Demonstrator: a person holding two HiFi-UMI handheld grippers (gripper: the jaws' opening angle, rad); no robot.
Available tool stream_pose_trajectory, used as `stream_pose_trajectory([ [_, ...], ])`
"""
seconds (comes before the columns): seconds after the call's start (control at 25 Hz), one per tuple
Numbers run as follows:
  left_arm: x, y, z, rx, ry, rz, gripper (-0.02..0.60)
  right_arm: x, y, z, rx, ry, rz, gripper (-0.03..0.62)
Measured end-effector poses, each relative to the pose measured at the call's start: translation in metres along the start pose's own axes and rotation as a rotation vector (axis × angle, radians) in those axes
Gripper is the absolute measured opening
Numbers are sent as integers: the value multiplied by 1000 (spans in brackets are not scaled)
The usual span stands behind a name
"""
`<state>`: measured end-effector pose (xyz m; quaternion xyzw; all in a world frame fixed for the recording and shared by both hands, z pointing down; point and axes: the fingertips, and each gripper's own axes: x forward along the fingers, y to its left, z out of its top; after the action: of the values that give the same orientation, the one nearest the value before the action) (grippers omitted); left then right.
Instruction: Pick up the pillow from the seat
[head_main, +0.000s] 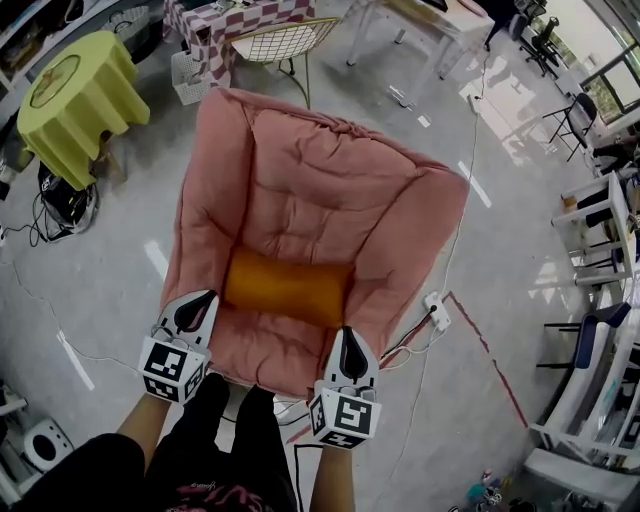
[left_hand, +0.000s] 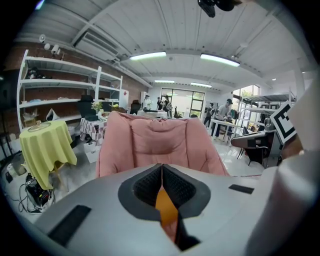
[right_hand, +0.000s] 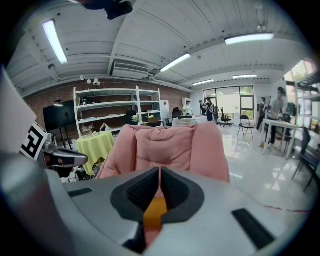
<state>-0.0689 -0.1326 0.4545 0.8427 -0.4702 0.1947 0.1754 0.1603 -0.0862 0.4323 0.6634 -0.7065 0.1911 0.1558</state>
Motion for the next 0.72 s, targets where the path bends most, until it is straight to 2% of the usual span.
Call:
stream_pose_trajectory([
  [0.72,22,5,-43,-20,24,36,9,19,-8,-42,15,43,8,20],
])
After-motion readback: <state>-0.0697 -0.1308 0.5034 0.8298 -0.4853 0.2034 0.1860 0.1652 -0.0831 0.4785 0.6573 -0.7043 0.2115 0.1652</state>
